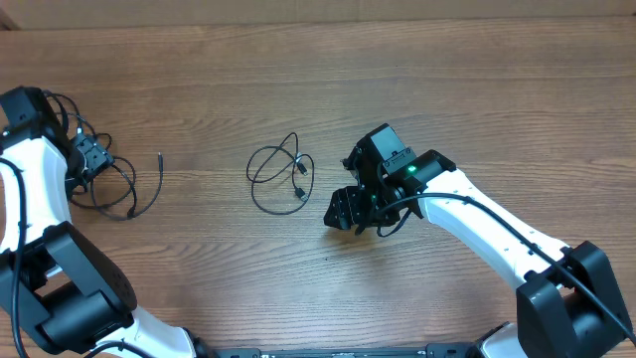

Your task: Untangle cables

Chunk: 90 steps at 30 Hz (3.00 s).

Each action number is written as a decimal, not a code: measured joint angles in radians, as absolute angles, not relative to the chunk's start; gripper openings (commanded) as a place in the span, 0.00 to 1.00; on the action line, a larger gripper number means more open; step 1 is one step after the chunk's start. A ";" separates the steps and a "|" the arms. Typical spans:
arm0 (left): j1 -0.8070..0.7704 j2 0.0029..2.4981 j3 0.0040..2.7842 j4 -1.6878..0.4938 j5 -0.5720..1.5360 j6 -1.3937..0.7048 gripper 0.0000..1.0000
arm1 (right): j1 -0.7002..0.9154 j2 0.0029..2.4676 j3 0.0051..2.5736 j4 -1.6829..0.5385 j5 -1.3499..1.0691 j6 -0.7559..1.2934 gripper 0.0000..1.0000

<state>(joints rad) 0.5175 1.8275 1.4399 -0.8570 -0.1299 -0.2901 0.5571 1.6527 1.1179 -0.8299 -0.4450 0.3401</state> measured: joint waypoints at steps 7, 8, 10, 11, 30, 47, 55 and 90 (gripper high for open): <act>0.517 1.829 1.286 -0.640 -0.155 -0.274 0.82 | 0.557 1.653 1.118 -0.830 -0.445 0.340 0.67; 0.517 1.829 1.269 -0.625 -0.154 -0.272 0.81 | 0.557 1.653 1.118 -0.831 -0.445 0.341 0.67; 0.518 1.829 1.237 -0.600 -0.154 -0.266 0.76 | 0.557 1.653 1.118 -0.833 -0.445 0.340 0.67; 0.518 1.829 1.227 -0.594 -0.155 -0.263 0.70 | 0.557 1.653 1.118 -0.836 -0.445 0.340 0.67; 0.519 1.829 1.208 -0.576 -0.215 -0.241 0.53 | 0.557 1.653 1.118 -0.850 -0.445 0.340 0.66; 0.519 1.872 1.203 -0.567 -0.244 -0.229 0.04 | 0.557 1.653 1.118 -0.863 -0.445 0.340 0.67; 0.554 1.870 1.284 -0.674 -0.383 -0.258 0.04 | 0.557 1.653 1.118 -0.867 -0.445 0.340 0.67; 0.590 1.757 1.533 -0.771 -0.126 -0.297 0.89 | 0.557 1.653 1.118 -0.858 -0.445 0.340 0.67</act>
